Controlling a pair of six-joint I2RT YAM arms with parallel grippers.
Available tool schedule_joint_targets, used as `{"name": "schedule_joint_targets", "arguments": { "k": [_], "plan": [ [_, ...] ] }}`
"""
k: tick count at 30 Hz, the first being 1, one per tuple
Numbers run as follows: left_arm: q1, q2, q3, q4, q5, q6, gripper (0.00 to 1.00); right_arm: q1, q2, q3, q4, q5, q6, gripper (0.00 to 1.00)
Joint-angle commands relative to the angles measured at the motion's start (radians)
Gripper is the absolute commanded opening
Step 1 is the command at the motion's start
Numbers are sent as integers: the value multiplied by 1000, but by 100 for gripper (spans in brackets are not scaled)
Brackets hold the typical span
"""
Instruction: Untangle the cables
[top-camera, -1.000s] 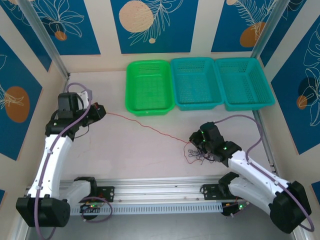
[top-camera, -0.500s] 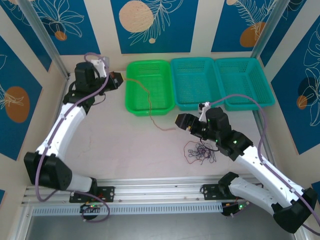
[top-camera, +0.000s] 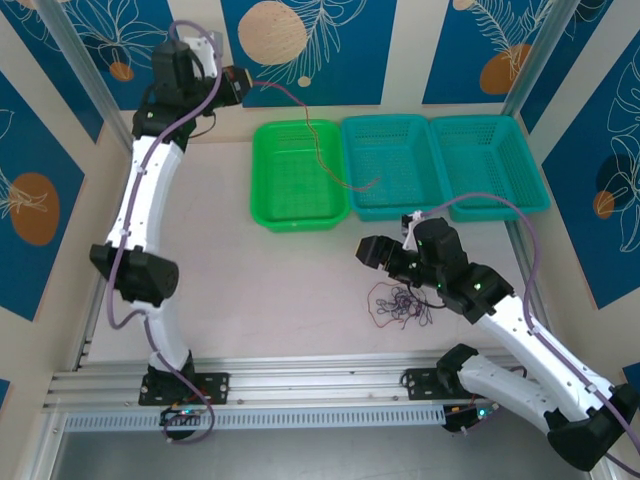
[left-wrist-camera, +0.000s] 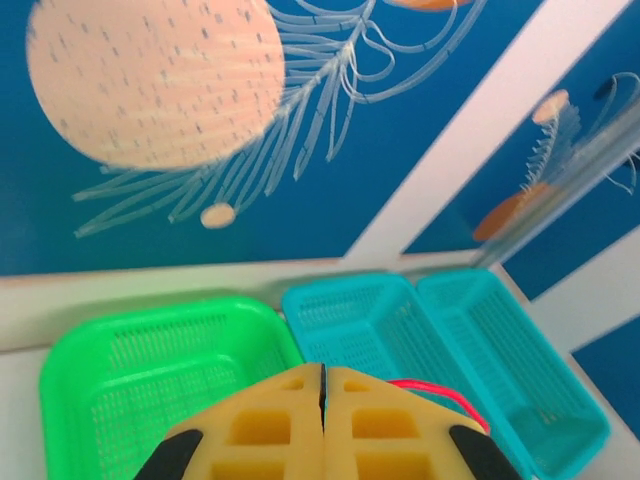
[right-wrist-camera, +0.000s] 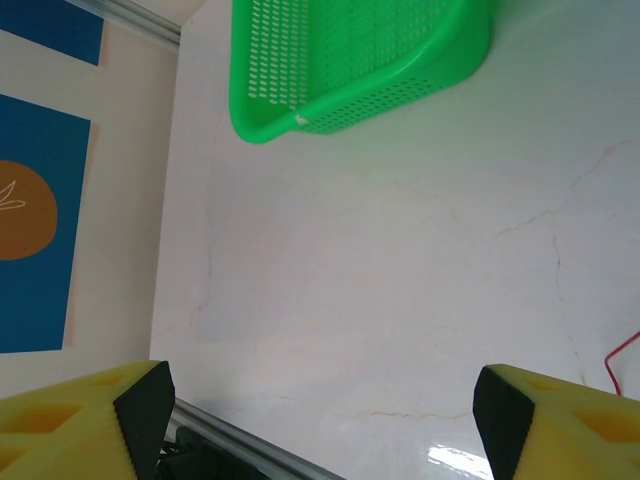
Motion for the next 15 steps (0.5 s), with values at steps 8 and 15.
{"name": "schedule_joint_targets", "arguments": {
  "k": [8,15],
  "plan": [
    [5,275,282,-358,-141,167,0,-34,-65,24,-124,28,11,81],
    [-29,365,296,-407,-186,238,22,-46,-54,24,-122,26,22,81]
  ]
}}
